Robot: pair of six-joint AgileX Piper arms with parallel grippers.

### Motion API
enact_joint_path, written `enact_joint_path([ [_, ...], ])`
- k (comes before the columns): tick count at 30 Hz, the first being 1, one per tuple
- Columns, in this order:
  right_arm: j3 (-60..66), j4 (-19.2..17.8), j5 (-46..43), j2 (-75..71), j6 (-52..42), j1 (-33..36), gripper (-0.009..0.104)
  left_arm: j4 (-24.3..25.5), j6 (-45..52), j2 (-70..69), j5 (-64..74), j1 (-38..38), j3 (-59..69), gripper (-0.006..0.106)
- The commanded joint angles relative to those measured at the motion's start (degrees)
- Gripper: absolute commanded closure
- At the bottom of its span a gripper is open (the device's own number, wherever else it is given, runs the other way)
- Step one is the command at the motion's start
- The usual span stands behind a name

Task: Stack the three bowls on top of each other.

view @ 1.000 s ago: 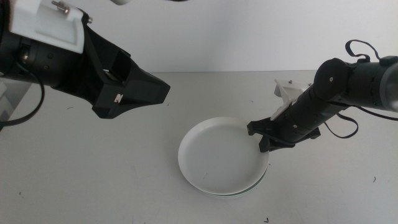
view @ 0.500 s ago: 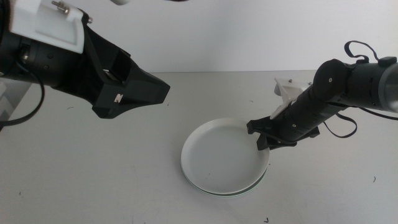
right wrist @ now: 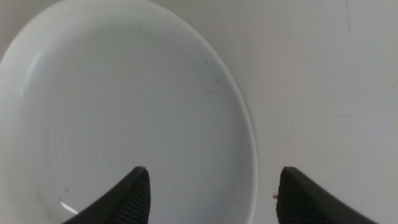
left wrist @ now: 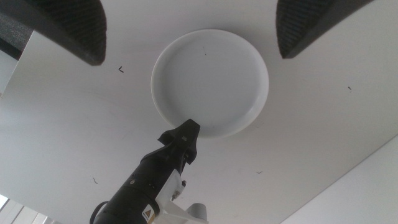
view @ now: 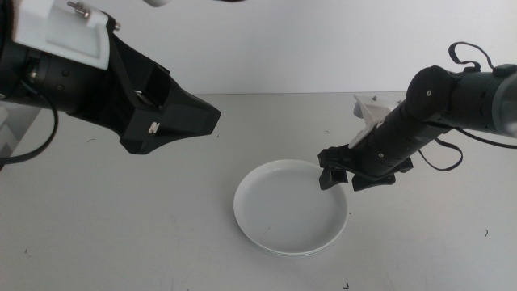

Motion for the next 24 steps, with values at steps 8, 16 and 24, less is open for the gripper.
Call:
enact_joint_path([
  [8,-11.07,0.07,8.21,-2.94,-2.05,0.01,0.042,-2.01,-0.24,-1.24,-2.79,-0.17,-1.55,-0.005],
  [16,-20.94,-1.85,15.49,-5.93,-3.84,-0.03,0.042,-1.95,-0.24,-1.19,-3.06,-0.17,-1.57,-0.005],
  [24,-26.54,-6.71,15.89,-11.74,-5.05,-0.65,0.043,3.35,-3.65,1.76,-9.25,0.16,-1.79,-0.005],
])
